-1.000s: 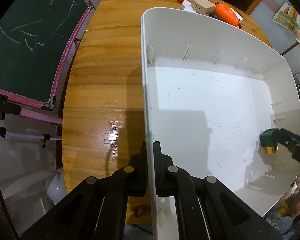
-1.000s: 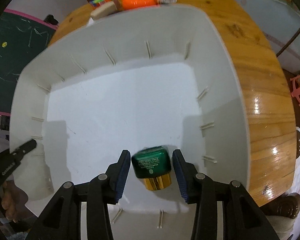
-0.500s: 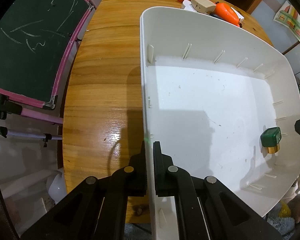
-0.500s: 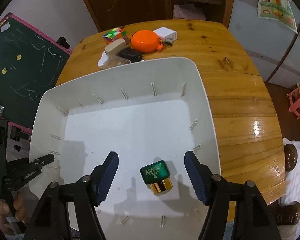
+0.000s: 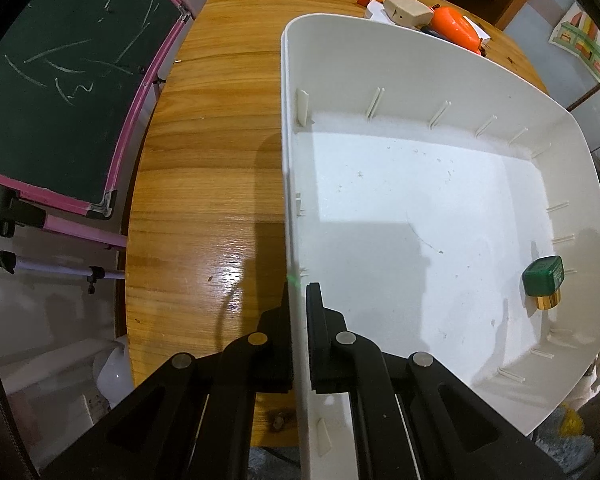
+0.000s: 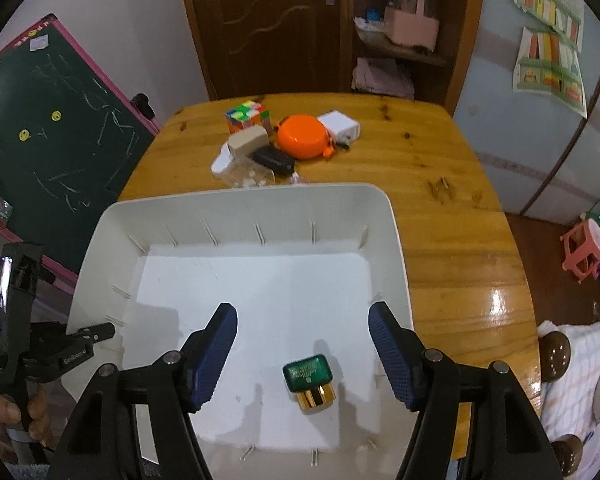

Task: Organize rigid objects
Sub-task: 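Move the right tool to the pink tape dispenser and grasp it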

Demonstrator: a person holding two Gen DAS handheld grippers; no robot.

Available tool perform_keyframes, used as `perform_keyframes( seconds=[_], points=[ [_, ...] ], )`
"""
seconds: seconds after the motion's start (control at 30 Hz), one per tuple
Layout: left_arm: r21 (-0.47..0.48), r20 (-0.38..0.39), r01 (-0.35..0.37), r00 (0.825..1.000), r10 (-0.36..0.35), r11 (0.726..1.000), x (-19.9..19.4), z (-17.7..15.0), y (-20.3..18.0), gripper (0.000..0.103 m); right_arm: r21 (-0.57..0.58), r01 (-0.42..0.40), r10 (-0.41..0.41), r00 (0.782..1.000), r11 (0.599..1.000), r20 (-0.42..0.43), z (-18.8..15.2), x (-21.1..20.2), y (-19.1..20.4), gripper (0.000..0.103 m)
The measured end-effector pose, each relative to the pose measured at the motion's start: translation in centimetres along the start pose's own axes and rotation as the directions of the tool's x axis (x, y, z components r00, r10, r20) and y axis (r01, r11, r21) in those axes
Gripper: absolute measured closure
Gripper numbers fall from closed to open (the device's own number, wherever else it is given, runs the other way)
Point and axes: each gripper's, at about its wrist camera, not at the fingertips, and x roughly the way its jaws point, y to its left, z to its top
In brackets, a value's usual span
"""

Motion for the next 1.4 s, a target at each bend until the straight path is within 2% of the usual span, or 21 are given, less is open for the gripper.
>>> perform_keyframes(
  seconds=[0.3, 0.6, 0.7, 0.9, 1.03, 1.23, 1.27, 1.33, 1.4],
  points=[
    [0.001, -0.001, 0.009, 1.000, -0.009, 1.000, 0.0, 0.1, 0.2, 0.099, -0.039, 0.024, -0.021, 0.998, 0.999, 0.067, 2.0, -1.6, 0.5, 0.034],
    [0.001, -0.003, 0.018, 1.000, -0.018, 1.000, 0.1, 0.1, 0.3, 0.099, -0.108, 0.051, -0.034, 0.988, 0.993, 0.153, 6.0, -4.3, 1.1, 0.034],
    [-0.003, -0.004, 0.022, 1.000, -0.022, 1.000, 0.1, 0.1, 0.3, 0.099, -0.147, 0.096, -0.067, 0.979, 0.984, 0.192, 7.4, -5.1, 1.5, 0.034],
    [-0.005, 0.000, 0.028, 1.000, -0.028, 1.000, 0.0, 0.1, 0.4, 0.099, -0.182, 0.127, -0.075, 0.960, 0.975, 0.270, 9.8, -6.9, 2.3, 0.034],
    [-0.003, 0.000, 0.034, 0.999, -0.034, 0.999, 0.0, 0.0, 0.5, 0.098, -0.185, 0.087, -0.019, 0.940, 0.979, 0.341, 11.0, -7.9, 2.3, 0.034],
    [-0.003, 0.001, 0.038, 0.999, -0.038, 0.999, 0.0, 0.0, 0.6, 0.098, -0.195, 0.010, 0.038, 0.970, 0.981, 0.241, 13.9, -5.5, 2.4, 0.034],
    [-0.004, 0.001, 0.040, 0.999, -0.040, 0.999, 0.0, 0.0, 0.6, 0.098, -0.196, -0.003, 0.044, 0.977, 0.981, 0.208, 14.5, -4.6, 2.4, 0.033],
    [-0.008, 0.000, 0.047, 0.999, -0.047, 0.999, 0.0, 0.0, 0.7, 0.097, -0.193, -0.028, 0.052, 0.992, 0.981, 0.118, 15.7, -2.0, 2.4, 0.025],
    [-0.010, -0.001, 0.052, 0.999, -0.052, 0.999, 0.1, 0.1, 0.7, 0.097, -0.193, -0.062, 0.064, 0.998, 0.979, 0.002, 16.7, 1.4, 2.4, 0.025]
  ],
)
